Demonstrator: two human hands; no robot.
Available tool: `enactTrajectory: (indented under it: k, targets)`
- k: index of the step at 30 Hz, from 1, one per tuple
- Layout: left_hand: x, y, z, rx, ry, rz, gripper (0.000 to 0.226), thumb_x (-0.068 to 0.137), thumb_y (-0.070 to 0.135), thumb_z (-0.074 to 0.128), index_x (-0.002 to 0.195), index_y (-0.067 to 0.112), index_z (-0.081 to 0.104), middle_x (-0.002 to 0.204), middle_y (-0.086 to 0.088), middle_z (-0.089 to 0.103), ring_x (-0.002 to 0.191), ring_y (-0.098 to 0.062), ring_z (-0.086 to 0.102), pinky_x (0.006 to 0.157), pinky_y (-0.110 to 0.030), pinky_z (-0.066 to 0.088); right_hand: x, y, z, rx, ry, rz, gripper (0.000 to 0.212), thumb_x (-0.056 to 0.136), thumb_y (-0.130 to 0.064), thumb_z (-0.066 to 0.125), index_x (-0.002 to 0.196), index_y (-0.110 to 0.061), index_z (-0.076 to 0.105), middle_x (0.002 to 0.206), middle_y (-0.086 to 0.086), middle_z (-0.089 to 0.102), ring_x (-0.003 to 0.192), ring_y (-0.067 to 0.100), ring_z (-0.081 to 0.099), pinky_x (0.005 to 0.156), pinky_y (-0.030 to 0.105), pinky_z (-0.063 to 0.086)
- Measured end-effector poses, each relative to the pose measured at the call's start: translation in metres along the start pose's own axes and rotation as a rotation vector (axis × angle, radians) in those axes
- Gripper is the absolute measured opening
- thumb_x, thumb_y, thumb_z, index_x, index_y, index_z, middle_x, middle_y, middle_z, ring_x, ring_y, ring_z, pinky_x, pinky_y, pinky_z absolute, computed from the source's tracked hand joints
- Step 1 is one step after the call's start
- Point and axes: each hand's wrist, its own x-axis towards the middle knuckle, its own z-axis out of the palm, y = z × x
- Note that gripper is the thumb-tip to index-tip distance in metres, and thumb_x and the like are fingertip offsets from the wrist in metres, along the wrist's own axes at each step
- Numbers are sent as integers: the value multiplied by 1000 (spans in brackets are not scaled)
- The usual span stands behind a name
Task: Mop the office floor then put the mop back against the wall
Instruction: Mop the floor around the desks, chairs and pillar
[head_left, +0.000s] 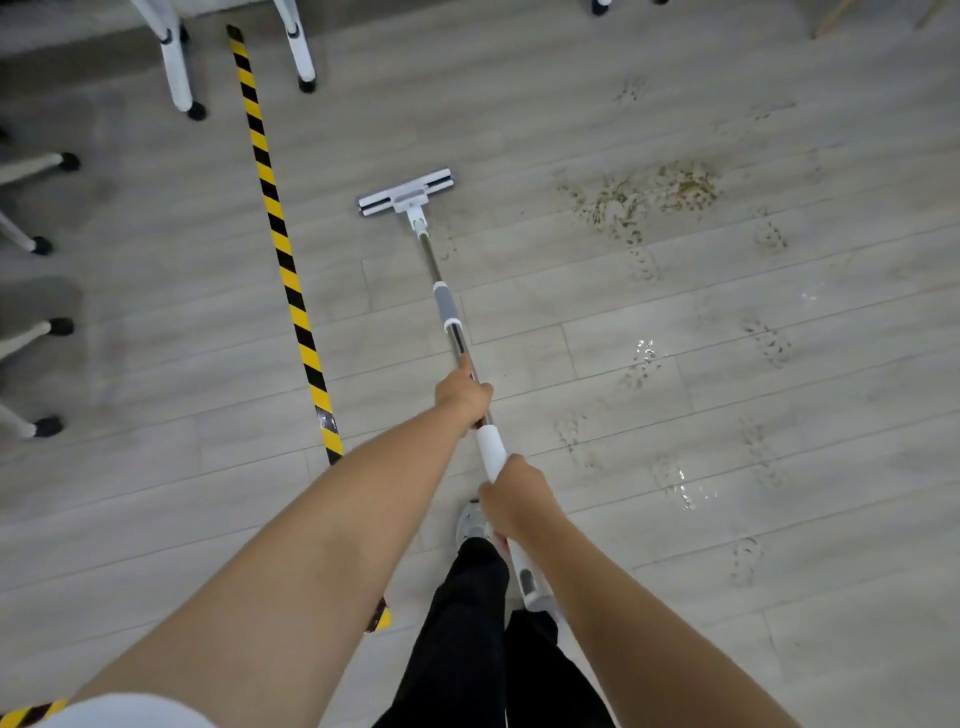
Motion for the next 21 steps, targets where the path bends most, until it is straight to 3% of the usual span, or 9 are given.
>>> enactTrajectory:
  k: [3,8,10,13,18,21]
  targets:
    - [36,16,-33,28,27,15,72,95,24,55,158,40,23,123,-10,63,100,-32,66,78,-41,61,25,-44,2,56,-16,-5,18,97,-10,48,114,-8,43,88,7,56,54,22,62,50,35,59]
    - [64,20,-51,-23,35,-2,75,94,21,55,157,43,21,122,-9,61,99,-32,66,81,-43,61,47,-71,7,112,-21,-3,24,97,-12,46,121,-7,44,88,10,60,47,18,57,44,29,52]
    - [63,12,-41,-1,40,2,76,95,21,54,158,42,18,119,-10,63,99,-33,66,80,-40,61,45,-61,12,130,-21,-3,25,102,-26,46,119,-7,45,88,8,59,44,17,56,41,27,50]
    - [56,1,-21,38,61,2,72,96,20,53,159,36,20,116,-13,65,97,-32,66,72,-33,55,44,-38,19,122,10,0,46,105,-51,32,117,-9,48,90,8,62,44,16,58,41,27,49]
    - [36,-18,6,90,52,18,69,96,21,53,158,29,22,114,-13,65,88,-28,62,67,-31,51,34,2,26,65,34,-27,51,106,-52,28,116,-7,51,89,6,59,48,15,57,37,21,40]
    - [8,-34,25,99,46,26,70,96,22,53,158,29,23,115,-13,65,95,-30,65,73,-34,56,18,36,35,101,13,-38,48,106,-51,30,115,-8,51,88,6,60,48,16,57,38,23,44]
